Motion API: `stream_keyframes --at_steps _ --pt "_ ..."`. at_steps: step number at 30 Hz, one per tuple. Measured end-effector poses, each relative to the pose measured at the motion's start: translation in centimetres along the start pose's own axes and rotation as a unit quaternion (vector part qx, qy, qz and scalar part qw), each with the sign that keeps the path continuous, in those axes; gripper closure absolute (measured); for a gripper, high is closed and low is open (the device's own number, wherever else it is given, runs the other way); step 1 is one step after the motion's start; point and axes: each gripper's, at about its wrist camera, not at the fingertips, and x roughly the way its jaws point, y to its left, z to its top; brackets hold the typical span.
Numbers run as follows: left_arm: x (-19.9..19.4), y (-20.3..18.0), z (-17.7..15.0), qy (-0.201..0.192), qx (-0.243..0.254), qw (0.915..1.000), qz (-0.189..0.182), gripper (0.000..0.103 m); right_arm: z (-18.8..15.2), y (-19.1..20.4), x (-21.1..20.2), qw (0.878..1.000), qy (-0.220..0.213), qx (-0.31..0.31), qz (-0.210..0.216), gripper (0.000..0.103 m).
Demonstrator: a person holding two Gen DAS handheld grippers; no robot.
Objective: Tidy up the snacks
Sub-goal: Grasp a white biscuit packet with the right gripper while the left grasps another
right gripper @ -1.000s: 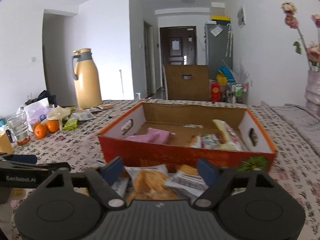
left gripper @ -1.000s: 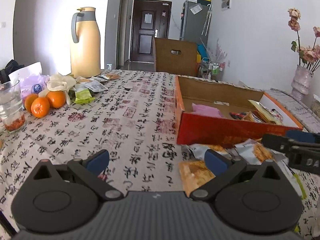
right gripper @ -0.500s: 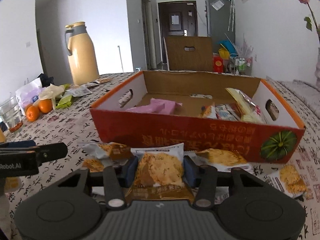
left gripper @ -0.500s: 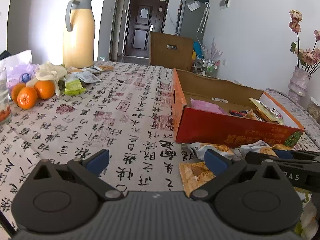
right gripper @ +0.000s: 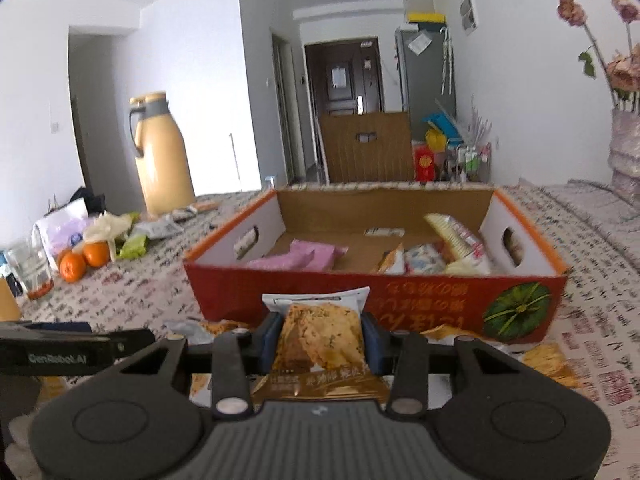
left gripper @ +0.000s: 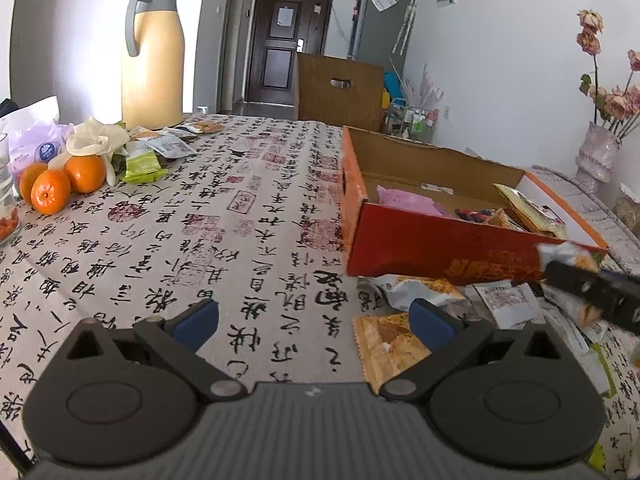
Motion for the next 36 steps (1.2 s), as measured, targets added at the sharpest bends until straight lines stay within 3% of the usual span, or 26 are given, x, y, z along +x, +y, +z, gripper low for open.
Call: stream_keyframes --at_steps 7,17,29,36 --pt "0.5 -1.9 0.4 0.043 0.007 0.9990 -0.010 0.000 0.1 -3.4 -2.2 0.999 -0.028 0.021 -0.041 0.062" --pt "2.5 -6.3 0.4 0.085 0.033 0.9958 0.004 0.000 -1.7 -8.4 -2.3 0.993 -0.018 0.048 -0.105 0.062" --pt "5.3 -7.6 -0.3 0.123 0.036 0.9899 0.061 0.000 -3.3 -9.2 -1.5 0.996 -0.008 0.051 -0.080 0.061" --pt "4.9 -7.8 -0.7 0.114 0.045 0.9910 0.054 0.003 -3.5 -9.2 -1.7 0.996 -0.010 0.053 -0.065 0.061"
